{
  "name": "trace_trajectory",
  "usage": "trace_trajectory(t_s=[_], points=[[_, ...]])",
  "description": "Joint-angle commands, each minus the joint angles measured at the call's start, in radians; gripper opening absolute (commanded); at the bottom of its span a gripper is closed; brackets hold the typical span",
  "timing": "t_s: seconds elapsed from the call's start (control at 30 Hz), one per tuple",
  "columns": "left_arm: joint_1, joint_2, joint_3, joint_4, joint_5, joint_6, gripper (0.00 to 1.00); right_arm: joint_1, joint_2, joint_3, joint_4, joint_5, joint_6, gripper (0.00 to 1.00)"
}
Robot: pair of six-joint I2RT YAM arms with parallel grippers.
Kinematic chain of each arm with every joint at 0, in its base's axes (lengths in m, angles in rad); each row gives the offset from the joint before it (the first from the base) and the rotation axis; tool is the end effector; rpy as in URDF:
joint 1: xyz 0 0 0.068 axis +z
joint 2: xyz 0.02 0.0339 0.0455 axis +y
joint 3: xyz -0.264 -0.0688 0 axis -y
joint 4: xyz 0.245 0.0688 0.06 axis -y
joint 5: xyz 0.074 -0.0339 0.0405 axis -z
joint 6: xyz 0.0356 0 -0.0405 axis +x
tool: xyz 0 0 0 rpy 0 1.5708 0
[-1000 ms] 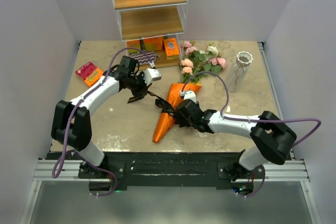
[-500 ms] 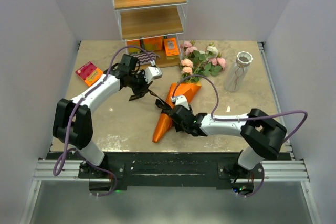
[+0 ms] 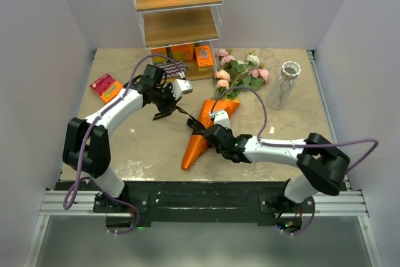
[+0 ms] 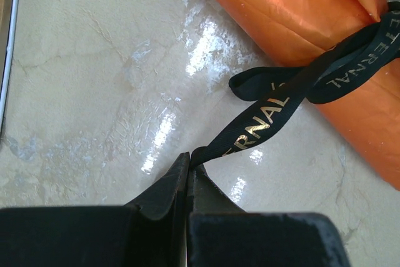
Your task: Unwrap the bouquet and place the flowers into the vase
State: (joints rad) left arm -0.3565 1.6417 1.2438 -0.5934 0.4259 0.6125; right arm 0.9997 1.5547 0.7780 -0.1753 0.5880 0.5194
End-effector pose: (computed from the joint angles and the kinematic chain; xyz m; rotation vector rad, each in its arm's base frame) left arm 0.3192 -0.1346 0.2482 1.2981 2.1226 -0.4380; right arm 0.1748 0.2355 0.1641 -0.3315 2.2917 0.0013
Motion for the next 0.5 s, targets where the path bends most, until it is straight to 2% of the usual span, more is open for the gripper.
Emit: trace_trajectory(t_s=[0.0,0.17,0.3,0.37,0.47], points=[[-0.002,-0.023,0.054,0.0,-0.015,-0.025,0.0,0.005,-0.146,-0.036,-0.053,0.018,0.068,0.0],[-0.001,-0.062,0.063,-0.002,-0.045,-0.063,0.0,0.005,-0.261,-0.008,-0.156,0.052,0.117,0.0],[0.013,-0.141,0.056,-0.022,-0.087,-0.102,0.0,0.005,-0.33,0.052,-0.327,0.122,0.186,0.0],[0.056,-0.167,0.043,-0.037,-0.072,-0.112,0.0,-0.012,-0.384,0.093,-0.386,0.151,0.229,0.0],[0.141,-0.213,0.016,-0.075,-0.059,-0.097,0.0,-0.103,-0.444,0.116,-0.457,0.096,0.263,0.0]])
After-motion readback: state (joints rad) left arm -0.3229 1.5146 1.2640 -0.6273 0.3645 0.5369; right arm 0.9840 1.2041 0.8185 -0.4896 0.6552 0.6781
